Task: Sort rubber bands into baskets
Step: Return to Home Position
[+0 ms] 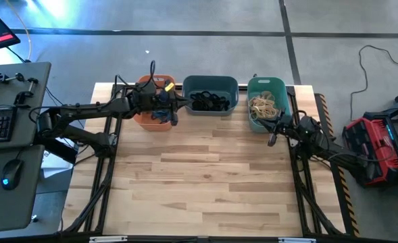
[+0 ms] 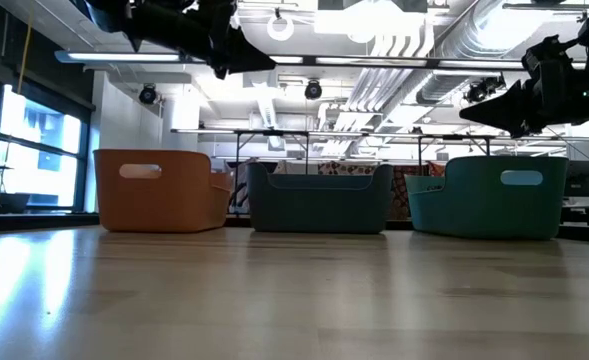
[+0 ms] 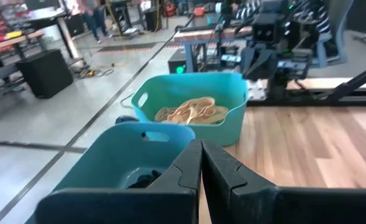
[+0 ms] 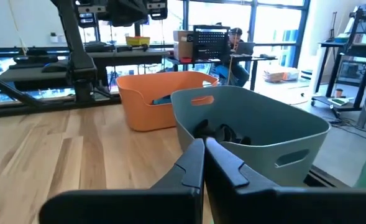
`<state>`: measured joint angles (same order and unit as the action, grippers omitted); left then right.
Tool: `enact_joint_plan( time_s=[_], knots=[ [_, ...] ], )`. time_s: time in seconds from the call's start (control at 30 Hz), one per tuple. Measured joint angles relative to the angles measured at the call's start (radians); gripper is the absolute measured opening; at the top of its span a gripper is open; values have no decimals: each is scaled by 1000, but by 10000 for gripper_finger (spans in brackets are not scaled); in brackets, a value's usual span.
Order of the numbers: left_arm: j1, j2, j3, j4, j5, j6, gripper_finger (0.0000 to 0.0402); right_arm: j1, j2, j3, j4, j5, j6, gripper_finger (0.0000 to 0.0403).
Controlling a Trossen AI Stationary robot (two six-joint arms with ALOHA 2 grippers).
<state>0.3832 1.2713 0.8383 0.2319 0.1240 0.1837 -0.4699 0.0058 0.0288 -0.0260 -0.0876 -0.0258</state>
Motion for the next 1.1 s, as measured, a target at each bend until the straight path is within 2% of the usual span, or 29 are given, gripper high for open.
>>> enact_joint_plan(
  time_s=[0.13,0.27,0.37,0.87,1.1],
  knots=[
    [-1,-15,-22,55,17,-17,2,-12,-1,0,2,-19,3,0],
    [-6,-79,-146,225,17,-36,2,-14,-1,0,2,-19,0,0],
    [0,-155,-240,280,17,-62,3,-14,-1,0,2,-19,0,0],
    [10,-695,-595,250,-29,-97,3,-13,-1,0,3,-18,-17,0],
    [10,-953,-734,155,-45,-115,3,-28,-1,0,3,-13,-1,0]
  ],
)
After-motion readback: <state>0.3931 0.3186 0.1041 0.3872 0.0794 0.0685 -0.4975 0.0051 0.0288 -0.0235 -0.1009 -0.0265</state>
